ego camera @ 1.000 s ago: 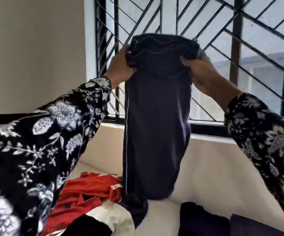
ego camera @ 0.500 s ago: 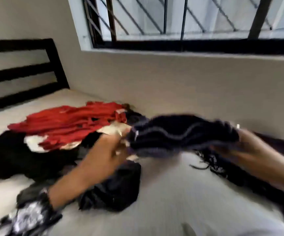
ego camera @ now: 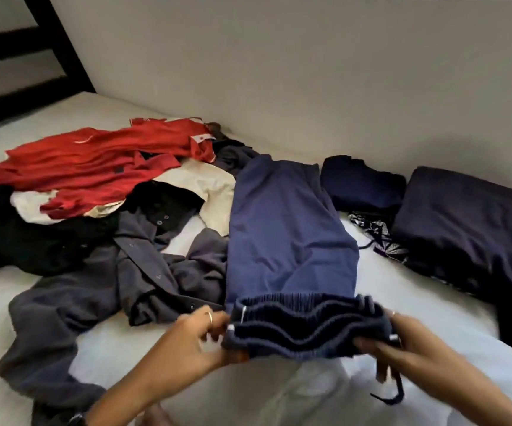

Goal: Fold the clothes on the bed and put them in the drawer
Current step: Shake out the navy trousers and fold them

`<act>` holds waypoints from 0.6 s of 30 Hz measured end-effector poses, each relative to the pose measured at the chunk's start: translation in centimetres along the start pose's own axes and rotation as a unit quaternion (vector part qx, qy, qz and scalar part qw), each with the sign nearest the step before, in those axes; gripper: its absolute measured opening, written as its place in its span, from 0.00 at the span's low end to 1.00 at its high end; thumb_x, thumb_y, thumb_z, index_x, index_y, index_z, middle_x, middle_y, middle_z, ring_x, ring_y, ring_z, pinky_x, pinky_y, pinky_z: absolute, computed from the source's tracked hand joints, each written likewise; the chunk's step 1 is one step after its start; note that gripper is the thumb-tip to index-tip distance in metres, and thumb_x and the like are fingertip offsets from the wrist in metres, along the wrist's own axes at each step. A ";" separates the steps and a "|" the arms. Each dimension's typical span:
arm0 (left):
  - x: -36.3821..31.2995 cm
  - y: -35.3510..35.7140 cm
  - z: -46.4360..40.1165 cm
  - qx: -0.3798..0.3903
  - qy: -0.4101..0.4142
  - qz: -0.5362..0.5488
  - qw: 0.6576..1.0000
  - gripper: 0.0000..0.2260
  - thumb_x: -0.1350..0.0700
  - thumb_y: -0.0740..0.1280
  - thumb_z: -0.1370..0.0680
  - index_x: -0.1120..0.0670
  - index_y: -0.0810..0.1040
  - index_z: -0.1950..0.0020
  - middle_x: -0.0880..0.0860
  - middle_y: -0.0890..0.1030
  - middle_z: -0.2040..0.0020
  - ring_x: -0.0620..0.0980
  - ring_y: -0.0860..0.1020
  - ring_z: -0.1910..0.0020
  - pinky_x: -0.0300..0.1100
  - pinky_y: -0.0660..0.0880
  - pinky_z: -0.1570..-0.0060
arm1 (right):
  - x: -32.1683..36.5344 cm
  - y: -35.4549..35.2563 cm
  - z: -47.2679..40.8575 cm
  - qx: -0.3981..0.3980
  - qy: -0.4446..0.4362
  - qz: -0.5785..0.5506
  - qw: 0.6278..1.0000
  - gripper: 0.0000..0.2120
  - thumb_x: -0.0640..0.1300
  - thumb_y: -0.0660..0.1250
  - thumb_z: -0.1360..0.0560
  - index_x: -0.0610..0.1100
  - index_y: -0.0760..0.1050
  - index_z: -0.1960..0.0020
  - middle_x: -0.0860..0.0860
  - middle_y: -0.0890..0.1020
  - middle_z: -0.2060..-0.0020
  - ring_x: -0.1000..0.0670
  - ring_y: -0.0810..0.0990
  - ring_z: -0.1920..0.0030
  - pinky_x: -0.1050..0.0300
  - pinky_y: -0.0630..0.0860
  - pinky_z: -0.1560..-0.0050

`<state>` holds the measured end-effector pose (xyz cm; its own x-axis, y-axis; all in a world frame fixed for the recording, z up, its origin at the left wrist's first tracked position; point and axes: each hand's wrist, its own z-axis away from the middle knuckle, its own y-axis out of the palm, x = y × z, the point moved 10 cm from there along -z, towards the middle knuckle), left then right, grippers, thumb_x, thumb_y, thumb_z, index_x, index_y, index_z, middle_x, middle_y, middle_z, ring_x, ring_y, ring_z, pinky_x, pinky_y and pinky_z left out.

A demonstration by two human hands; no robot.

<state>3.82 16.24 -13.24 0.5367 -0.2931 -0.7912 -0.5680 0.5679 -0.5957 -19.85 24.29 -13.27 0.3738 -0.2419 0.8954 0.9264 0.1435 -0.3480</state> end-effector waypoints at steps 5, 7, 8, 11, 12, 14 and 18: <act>-1.0 -1.5 -6.7 -0.004 -0.015 0.233 0.972 0.12 0.62 0.71 0.28 0.55 0.81 0.45 0.48 0.85 0.49 0.44 0.82 0.49 0.36 0.76 0.48 | 1.9 -5.3 -6.6 -0.105 0.011 -0.016 0.994 0.08 0.44 0.70 0.25 0.44 0.75 0.62 0.52 0.75 0.79 0.53 0.70 0.80 0.64 0.65 0.78; 0.1 -2.9 -10.8 -0.051 -0.040 0.286 0.956 0.10 0.58 0.71 0.28 0.56 0.82 0.46 0.52 0.84 0.48 0.48 0.81 0.48 0.43 0.76 0.46 | 1.7 -7.4 -10.4 -0.137 0.029 -0.023 0.990 0.10 0.50 0.70 0.25 0.45 0.76 0.61 0.53 0.76 0.78 0.52 0.70 0.79 0.62 0.65 0.78; 1.3 -3.5 -13.1 -0.074 -0.060 0.310 0.946 0.10 0.54 0.70 0.27 0.54 0.82 0.47 0.53 0.84 0.48 0.50 0.81 0.48 0.47 0.75 0.47 | 1.5 -8.4 -12.7 -0.151 0.034 -0.038 0.987 0.11 0.53 0.69 0.25 0.44 0.78 0.58 0.52 0.78 0.74 0.52 0.70 0.78 0.61 0.66 0.77; 5.7 -3.1 -18.4 -0.102 -0.137 0.389 0.905 0.15 0.47 0.68 0.24 0.50 0.75 0.39 0.50 0.82 0.44 0.50 0.80 0.51 0.43 0.74 0.56 | -1.7 -9.7 -19.1 -0.148 0.080 -0.030 0.985 0.19 0.56 0.65 0.23 0.42 0.72 0.42 0.47 0.80 0.55 0.50 0.76 0.73 0.60 0.69 0.76; 7.3 -2.1 -19.2 -0.095 -0.172 0.394 0.898 0.21 0.46 0.68 0.24 0.49 0.71 0.33 0.50 0.80 0.40 0.49 0.79 0.49 0.42 0.74 0.56 | -3.2 -9.4 -20.5 -0.145 0.106 -0.005 0.984 0.20 0.56 0.64 0.23 0.44 0.68 0.39 0.47 0.79 0.50 0.49 0.78 0.69 0.59 0.71 0.74; 10.0 -0.1 -19.3 -0.084 -0.218 0.360 0.903 0.31 0.47 0.70 0.25 0.52 0.61 0.26 0.52 0.75 0.34 0.49 0.76 0.41 0.42 0.72 0.47 | -5.5 -8.2 -21.8 -0.144 0.127 0.092 0.977 0.24 0.56 0.65 0.24 0.42 0.65 0.36 0.44 0.76 0.43 0.44 0.80 0.52 0.54 0.78 0.56; 10.4 0.5 -17.3 -0.102 -0.164 0.207 0.959 0.38 0.53 0.73 0.27 0.52 0.55 0.24 0.50 0.67 0.29 0.45 0.69 0.35 0.38 0.68 0.37 | -6.7 -5.3 -20.0 -0.177 0.080 0.241 0.951 0.39 0.53 0.67 0.24 0.43 0.51 0.22 0.38 0.54 0.25 0.37 0.58 0.26 0.48 0.56 0.27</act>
<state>-1.70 0.21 -24.17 0.3866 0.2019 -0.8999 -0.8675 0.4107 -0.2805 -26.36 6.00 -22.96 0.7347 -0.3767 0.5642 0.5922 -0.0495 -0.8042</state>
